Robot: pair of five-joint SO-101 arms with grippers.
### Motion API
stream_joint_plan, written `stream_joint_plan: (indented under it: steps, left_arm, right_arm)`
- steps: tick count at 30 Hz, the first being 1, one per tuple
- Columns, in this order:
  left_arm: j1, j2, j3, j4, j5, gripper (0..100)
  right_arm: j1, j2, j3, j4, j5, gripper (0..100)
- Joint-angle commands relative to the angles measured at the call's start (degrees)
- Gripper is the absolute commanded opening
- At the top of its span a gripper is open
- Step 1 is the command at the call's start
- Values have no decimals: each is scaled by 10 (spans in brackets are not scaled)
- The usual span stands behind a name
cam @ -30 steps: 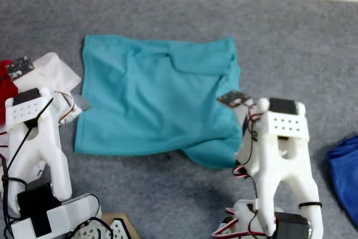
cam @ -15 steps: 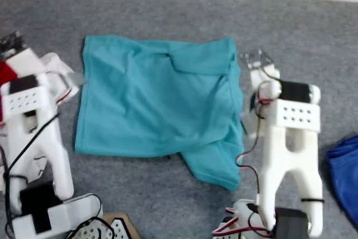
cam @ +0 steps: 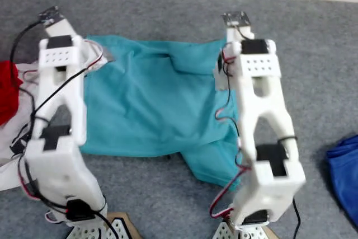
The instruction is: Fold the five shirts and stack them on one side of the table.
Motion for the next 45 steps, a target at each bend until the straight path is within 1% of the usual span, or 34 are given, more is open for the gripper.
stream_joint_plan:
  steps: [1, 8, 13, 17, 23, 30, 36, 45]
  left_arm:
    - [15, 79, -131, 7, 24, 337]
    - [11, 231, -324, 18, 51, 337]
    - [4, 284, -439, 36, 54, 337]
    - [-1, 313, -499, 36, 51, 337]
    - [-19, 357, -523, 32, 50, 337]
    - [-29, 393, -523, 9, 50, 337]
    - [-30, 393, -523, -10, 51, 337]
    - [-23, 389, -524, -10, 54, 337]
  right_arm:
    - [-5, 71, -108, -36, -22, 221]
    - [-6, 212, -275, -61, -49, 221]
    - [-2, 291, -373, -58, -48, 221]
    - [-2, 338, -435, -56, -48, 221]
    - [-2, 384, -487, -56, -48, 221]
    - [-4, 393, -487, -61, -48, 221]
    - [-3, 397, -487, -77, -48, 221]
    - [-4, 399, -481, -96, -48, 221]
